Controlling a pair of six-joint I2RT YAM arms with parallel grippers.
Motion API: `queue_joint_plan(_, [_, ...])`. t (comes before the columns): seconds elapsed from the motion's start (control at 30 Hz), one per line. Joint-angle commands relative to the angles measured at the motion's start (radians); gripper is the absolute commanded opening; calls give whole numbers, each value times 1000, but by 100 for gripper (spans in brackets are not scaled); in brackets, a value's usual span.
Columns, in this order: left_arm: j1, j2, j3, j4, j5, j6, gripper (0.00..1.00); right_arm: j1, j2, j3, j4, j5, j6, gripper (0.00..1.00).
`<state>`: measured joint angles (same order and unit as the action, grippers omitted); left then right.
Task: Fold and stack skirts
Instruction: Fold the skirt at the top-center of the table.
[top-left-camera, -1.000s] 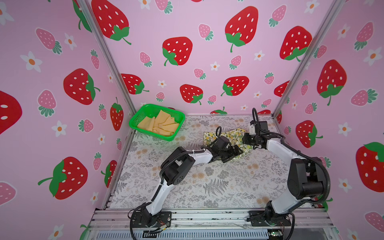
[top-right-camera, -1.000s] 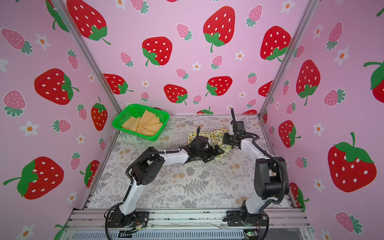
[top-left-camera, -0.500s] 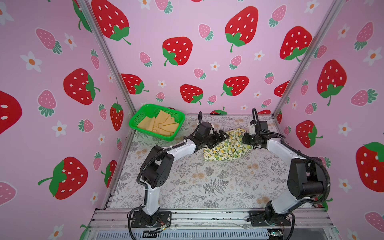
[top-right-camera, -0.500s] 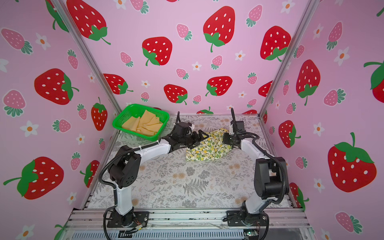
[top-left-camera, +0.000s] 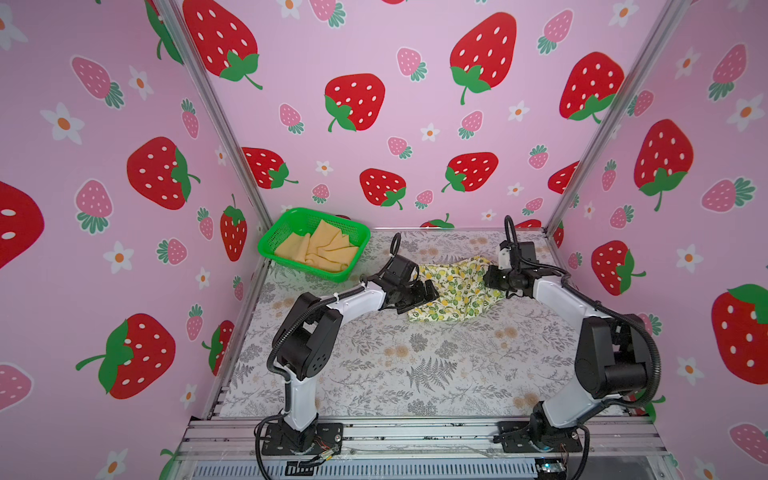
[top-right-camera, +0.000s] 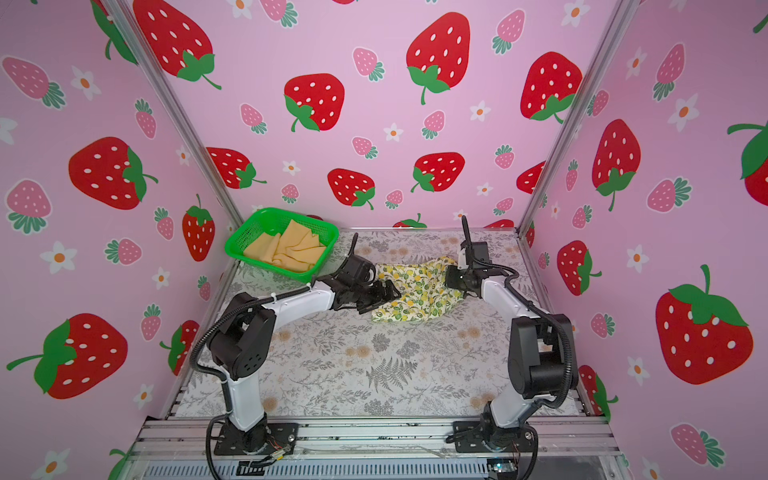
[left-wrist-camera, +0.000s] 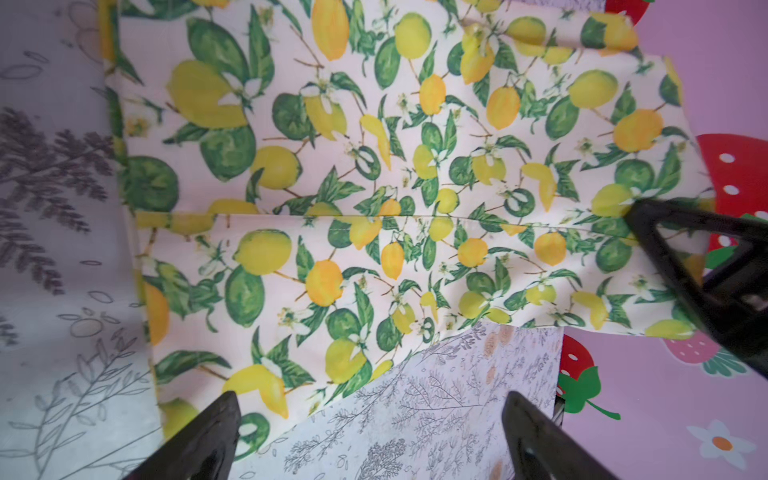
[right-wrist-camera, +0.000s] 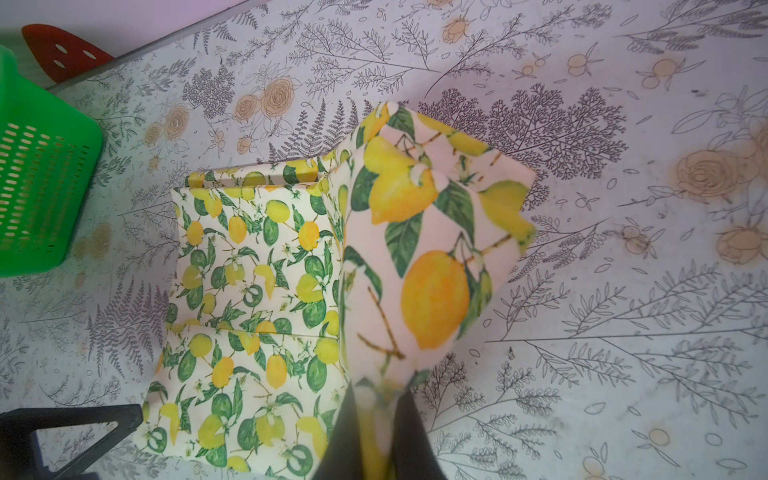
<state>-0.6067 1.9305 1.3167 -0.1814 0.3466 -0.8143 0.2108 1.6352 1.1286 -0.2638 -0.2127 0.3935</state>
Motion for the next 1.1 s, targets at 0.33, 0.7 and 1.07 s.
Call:
queue_joint_plan(0.33, [10,30,-3,-44,-34,41,99,61,18,60,11,-26,36,0])
queue_joint_plan(0.7, [7,92,3,-35,-25,43,99,105,45,125,-10,-21,61,2])
queue_joint_plan(1.07, [5,116,25,-34,-13,46,99,171,151,183,27,-104,161,3])
